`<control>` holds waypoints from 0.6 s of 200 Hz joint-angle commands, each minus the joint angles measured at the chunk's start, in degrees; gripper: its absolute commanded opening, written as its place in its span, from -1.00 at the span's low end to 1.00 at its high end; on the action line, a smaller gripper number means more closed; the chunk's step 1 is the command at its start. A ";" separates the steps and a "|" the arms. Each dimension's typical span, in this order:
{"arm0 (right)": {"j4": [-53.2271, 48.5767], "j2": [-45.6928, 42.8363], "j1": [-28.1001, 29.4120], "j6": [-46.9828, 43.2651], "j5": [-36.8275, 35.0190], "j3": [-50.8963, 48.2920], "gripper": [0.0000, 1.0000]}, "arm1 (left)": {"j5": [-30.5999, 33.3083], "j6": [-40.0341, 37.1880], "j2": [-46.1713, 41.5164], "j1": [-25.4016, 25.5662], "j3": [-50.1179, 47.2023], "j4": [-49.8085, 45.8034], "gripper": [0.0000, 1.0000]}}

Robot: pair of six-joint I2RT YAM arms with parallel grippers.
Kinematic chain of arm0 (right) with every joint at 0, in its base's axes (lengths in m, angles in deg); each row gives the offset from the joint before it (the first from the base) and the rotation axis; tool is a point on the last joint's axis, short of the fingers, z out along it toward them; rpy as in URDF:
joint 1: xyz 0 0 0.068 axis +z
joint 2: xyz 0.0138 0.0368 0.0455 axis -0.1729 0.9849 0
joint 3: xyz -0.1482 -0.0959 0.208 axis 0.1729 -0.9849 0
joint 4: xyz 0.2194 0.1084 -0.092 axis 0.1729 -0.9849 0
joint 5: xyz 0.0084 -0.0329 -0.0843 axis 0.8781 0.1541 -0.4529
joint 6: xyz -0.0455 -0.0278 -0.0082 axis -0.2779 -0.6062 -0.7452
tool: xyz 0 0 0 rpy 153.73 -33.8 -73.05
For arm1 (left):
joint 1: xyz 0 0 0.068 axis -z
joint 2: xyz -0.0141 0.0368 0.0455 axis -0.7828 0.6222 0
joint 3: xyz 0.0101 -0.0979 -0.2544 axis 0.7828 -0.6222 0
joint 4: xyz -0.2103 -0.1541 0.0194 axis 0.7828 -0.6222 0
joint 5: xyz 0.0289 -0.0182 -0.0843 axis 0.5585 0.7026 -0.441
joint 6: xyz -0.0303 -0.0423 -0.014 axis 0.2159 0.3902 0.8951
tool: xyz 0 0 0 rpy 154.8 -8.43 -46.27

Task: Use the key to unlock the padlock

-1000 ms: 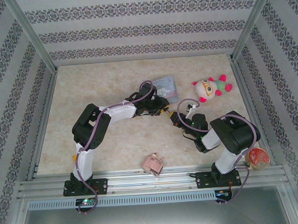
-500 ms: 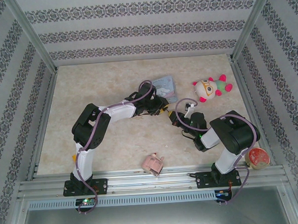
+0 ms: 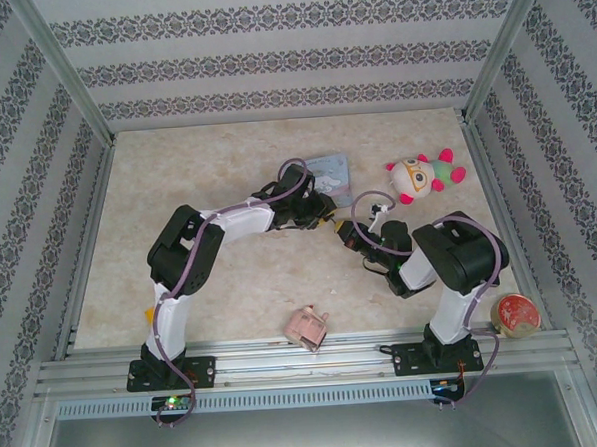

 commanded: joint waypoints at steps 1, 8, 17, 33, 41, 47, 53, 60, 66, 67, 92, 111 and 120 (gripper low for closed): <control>2.77 1.76 -0.48 3.37 -1.36 1.68 -1.00 | -5.17 0.19 1.58 2.25 -0.08 -4.79 -0.39; 2.77 1.79 -0.48 3.63 -1.74 1.58 -1.00 | -4.85 -0.09 1.57 2.25 -0.33 -4.52 -0.37; 2.77 1.77 -0.56 3.92 -2.07 1.49 -1.00 | -4.49 -0.44 1.55 2.25 -0.52 -4.36 -0.33; 2.77 1.85 -0.74 4.75 -2.38 1.40 -1.00 | -4.32 -0.73 1.62 2.25 -0.95 -3.53 -0.29; 2.77 2.07 -0.74 5.00 -2.30 1.57 -1.00 | -4.43 -0.83 1.76 2.25 -1.05 -2.87 -0.27; 2.77 2.31 -0.74 5.26 -2.21 1.73 -1.00 | -4.55 -0.82 1.82 2.25 -1.14 -2.50 -0.27; 2.77 2.61 -0.74 5.39 -2.18 1.96 -1.00 | -4.55 -0.90 1.86 2.25 -1.22 -1.95 -0.27; 2.72 2.99 -0.66 5.64 -2.12 2.16 -1.00 | -4.57 -0.86 1.94 2.25 -1.31 -1.33 -0.29; 2.77 3.31 -0.65 5.90 -2.05 2.43 -1.00 | -4.52 -0.91 1.94 2.25 -1.27 -1.05 -0.31; 2.77 3.38 -0.65 5.89 -2.04 2.39 -1.00 | -4.56 -1.00 1.91 2.25 -1.25 -0.98 -0.31; 2.77 3.63 -0.74 6.72 -1.77 2.76 -1.00 | -4.36 -2.59 1.68 2.25 -1.14 -0.32 -0.39; 2.72 3.53 -1.13 8.29 -1.29 2.71 -1.00 | -3.99 -3.17 1.44 2.16 -1.73 0.89 -0.46; 2.77 3.51 -1.41 9.46 -0.69 2.74 -1.00 | -4.15 -3.30 1.51 2.17 -2.04 1.75 -0.49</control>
